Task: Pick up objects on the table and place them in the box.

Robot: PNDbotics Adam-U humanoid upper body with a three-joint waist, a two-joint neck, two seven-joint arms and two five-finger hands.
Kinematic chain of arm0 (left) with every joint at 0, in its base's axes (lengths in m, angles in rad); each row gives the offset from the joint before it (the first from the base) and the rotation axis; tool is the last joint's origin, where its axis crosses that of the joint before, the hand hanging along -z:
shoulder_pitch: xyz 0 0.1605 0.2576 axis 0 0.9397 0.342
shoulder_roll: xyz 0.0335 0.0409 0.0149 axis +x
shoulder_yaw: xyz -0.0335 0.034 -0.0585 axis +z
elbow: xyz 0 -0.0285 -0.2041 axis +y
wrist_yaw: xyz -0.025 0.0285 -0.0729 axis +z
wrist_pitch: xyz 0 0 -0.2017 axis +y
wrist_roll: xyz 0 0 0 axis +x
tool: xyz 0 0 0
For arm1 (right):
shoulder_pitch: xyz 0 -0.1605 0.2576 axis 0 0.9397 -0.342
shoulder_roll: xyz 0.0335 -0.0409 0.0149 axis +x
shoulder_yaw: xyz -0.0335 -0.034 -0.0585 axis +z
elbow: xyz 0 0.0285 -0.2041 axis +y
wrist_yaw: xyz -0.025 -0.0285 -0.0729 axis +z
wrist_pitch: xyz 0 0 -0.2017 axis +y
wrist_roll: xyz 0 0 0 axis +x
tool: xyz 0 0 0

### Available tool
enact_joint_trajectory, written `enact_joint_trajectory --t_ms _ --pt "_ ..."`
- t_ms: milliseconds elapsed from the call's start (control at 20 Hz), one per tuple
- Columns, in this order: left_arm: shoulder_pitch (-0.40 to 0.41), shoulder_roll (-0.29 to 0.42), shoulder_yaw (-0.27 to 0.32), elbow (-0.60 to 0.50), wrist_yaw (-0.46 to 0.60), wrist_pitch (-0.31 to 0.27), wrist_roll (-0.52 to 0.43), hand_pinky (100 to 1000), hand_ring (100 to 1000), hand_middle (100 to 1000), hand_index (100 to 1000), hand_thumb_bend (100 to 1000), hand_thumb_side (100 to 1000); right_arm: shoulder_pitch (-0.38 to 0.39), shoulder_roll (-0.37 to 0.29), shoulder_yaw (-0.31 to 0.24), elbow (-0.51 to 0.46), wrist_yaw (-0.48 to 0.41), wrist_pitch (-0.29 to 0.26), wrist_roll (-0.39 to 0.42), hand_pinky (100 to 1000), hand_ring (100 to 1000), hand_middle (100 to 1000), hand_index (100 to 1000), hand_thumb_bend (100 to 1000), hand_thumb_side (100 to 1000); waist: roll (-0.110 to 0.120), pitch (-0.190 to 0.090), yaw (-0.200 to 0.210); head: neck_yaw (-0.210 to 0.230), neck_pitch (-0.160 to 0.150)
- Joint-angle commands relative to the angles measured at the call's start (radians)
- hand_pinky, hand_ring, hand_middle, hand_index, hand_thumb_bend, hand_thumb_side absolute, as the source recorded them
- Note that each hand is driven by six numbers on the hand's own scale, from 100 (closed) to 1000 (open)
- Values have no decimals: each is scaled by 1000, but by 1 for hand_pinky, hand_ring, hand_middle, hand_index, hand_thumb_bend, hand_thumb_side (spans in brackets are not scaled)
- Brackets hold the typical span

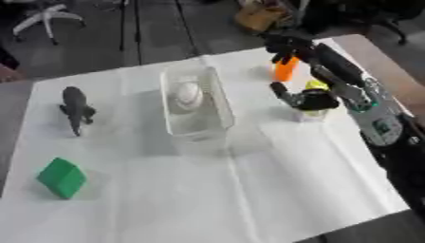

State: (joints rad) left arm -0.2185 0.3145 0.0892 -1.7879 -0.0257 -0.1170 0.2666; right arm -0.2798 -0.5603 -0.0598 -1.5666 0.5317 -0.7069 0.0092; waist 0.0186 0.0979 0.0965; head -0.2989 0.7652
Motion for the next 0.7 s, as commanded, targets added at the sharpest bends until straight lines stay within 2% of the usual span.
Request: enact_joint_trajectory --t_ms 50,200,300,700 --pt "-9 10 2 -11 4 -2 -2 616 673 628 744 313 1000 0 -18 -35 -64 -52 43 8 576 676 878 927 240 459 -3 -13 3 1 5" --pt "-10 11 2 -11 5 -3 -3 616 674 628 744 313 1000 6 -18 -42 -92 -93 81 34 575 675 878 927 240 461 -5 -13 4 1 5" --pt "-10 11 3 -11 5 -3 -3 616 674 628 744 314 1000 7 -19 -45 -106 -121 99 53 574 674 876 927 201 490 -5 -12 4 5 5" --pt "-10 11 3 -12 4 -3 -2 616 674 629 744 314 1000 8 -25 -62 -129 -220 127 128 573 674 875 926 208 485 -4 -13 1 8 5"
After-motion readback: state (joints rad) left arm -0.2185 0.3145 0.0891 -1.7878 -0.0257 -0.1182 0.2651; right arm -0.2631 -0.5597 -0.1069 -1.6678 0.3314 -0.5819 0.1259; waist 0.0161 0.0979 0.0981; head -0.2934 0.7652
